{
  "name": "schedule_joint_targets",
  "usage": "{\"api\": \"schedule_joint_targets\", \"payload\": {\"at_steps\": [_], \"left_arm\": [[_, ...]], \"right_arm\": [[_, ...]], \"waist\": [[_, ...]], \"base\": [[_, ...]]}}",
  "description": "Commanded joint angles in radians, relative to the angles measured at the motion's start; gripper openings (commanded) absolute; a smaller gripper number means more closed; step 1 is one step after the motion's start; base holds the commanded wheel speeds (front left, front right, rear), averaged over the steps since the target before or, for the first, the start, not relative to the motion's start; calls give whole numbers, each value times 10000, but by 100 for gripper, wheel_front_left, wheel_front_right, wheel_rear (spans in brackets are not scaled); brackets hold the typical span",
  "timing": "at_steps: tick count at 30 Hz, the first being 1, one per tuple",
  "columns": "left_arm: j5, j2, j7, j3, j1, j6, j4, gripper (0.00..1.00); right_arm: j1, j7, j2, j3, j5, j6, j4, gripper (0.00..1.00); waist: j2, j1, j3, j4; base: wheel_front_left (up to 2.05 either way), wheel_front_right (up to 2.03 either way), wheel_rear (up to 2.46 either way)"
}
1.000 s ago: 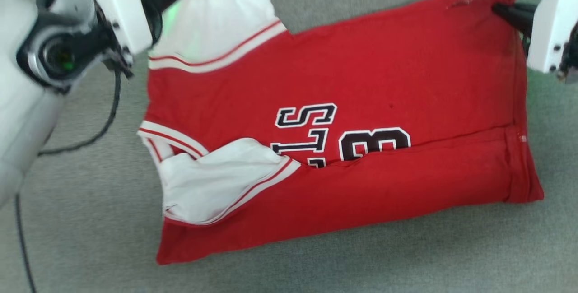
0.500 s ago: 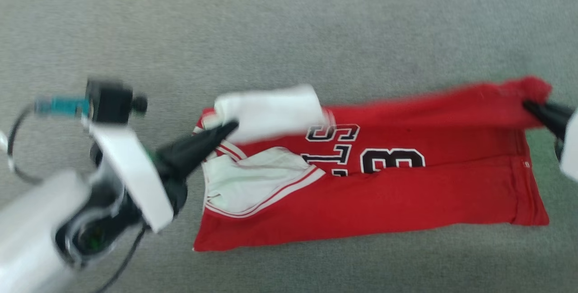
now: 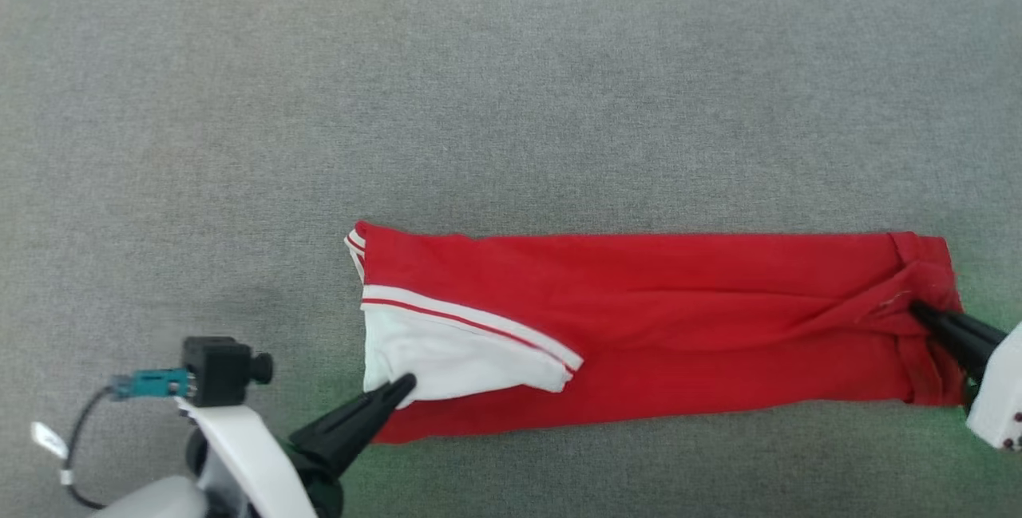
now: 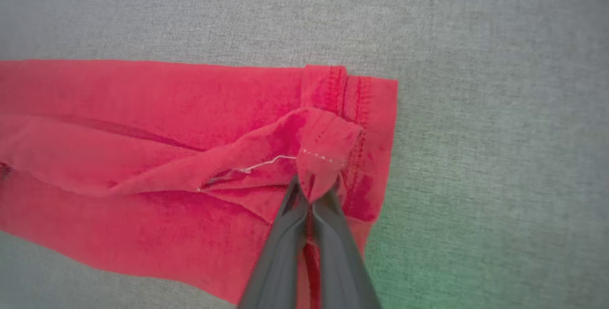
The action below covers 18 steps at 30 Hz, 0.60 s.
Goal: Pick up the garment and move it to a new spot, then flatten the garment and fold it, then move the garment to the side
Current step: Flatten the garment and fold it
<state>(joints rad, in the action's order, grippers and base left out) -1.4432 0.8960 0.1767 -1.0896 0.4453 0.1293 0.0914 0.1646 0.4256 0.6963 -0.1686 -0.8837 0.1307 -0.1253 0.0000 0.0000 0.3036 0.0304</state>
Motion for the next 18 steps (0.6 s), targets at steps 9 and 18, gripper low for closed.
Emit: {"api": "schedule_joint_targets", "payload": {"at_steps": [9,18], "left_arm": [[274,-1002,219,-305,457,18,-1707,9],[580,-908,625,-311,424,18,-1776,100]], "right_arm": [[525,70,-762,151,880,-1,-643,35],[23,556,-564,775,887,-1,-486,100]], "waist": [[0,0,112,-103],[0,0,-88,167]], "base": [[0,0,0],[0,0,0]]}}
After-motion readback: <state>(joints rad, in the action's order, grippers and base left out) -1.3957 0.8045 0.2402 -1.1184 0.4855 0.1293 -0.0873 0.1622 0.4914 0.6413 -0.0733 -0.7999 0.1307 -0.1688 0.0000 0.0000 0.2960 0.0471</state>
